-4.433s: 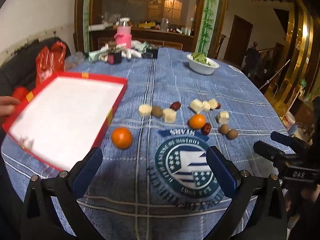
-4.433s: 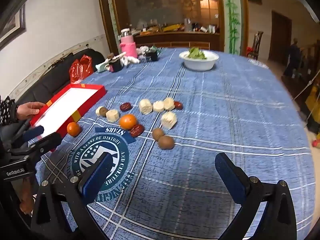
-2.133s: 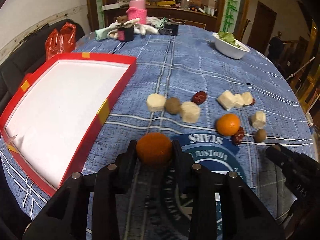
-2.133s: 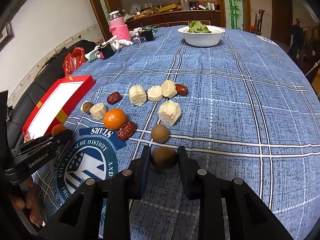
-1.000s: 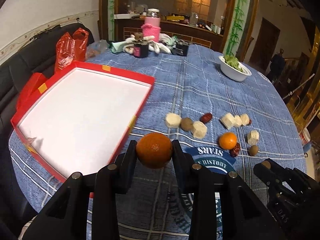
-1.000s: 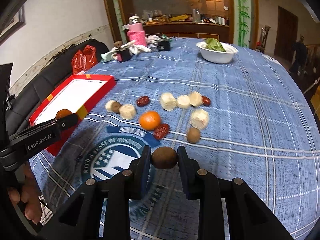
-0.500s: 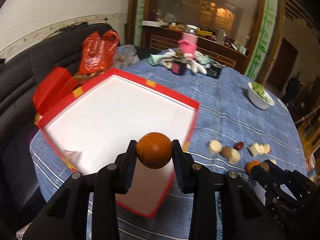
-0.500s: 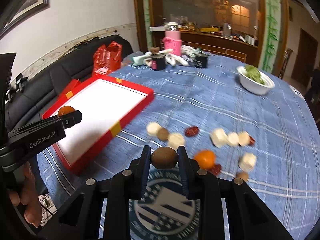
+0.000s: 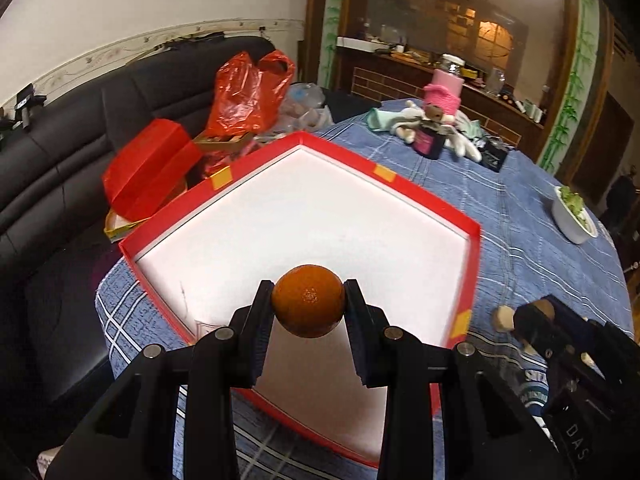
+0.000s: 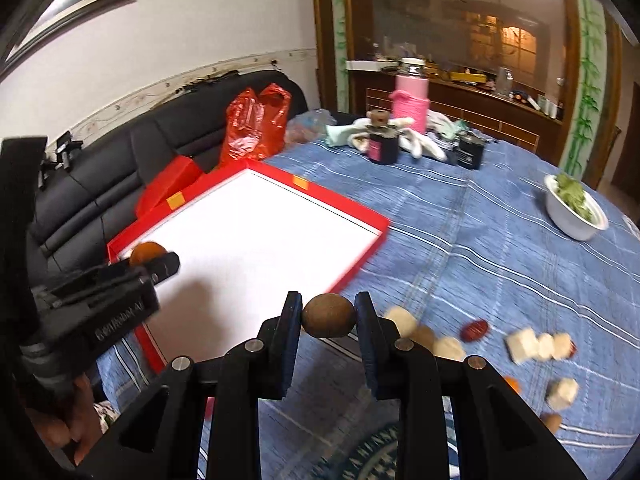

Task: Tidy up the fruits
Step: 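Carry both fruits into the red box and open both tools to release them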

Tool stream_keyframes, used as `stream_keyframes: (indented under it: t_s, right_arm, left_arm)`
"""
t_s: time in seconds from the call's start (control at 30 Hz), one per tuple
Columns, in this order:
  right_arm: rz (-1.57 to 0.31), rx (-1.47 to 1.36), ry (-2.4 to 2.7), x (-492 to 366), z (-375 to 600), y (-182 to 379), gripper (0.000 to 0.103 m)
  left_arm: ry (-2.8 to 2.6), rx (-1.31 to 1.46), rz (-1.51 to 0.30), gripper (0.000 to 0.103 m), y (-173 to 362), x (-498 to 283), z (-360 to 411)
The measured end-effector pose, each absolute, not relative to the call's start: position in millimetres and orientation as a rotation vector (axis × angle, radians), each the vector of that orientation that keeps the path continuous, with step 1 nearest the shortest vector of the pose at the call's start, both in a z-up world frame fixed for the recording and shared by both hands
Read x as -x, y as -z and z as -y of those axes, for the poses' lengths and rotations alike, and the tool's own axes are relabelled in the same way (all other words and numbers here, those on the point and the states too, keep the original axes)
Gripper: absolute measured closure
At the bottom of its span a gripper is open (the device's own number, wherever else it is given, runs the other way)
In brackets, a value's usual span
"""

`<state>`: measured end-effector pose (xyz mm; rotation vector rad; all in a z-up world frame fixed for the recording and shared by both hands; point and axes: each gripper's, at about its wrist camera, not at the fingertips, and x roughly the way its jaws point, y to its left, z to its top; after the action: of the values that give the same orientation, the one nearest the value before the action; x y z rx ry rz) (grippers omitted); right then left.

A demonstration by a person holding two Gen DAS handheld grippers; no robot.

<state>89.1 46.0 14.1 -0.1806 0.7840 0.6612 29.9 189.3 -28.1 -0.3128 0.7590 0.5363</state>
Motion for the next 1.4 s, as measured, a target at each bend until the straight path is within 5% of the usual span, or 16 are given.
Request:
stream_keyframes:
  t_s: [1.13, 1.2, 1.27, 1.3, 1.4]
  right_arm:
    - [-0.935, 0.249, -0.732, -138, -138, 34, 0.076]
    - [-0.944, 0.252, -0.724, -138, -138, 36, 0.075]
    - [-0.952, 0.249, -0.717, -138, -137, 37, 0.067]
    - [-0.946, 0.242, -0.712, -138, -134, 35, 0.054]
    - [-0.921, 0.198, -0.708, -137, -121, 27, 0.043]
  left_arm:
    - [-0.633, 0.368, -0.915, 0.07, 60, -59, -235]
    - [-0.642, 0.365, -0.915, 0.06, 60, -58, -235]
    - [-0.655, 0.362, -0.915, 0.042, 59, -56, -234]
    - [-0.657, 0.361, -0.913, 0.039, 58, -55, -234]
    - [-0.652, 0.364, -0.917, 0.036, 56, -52, -232]
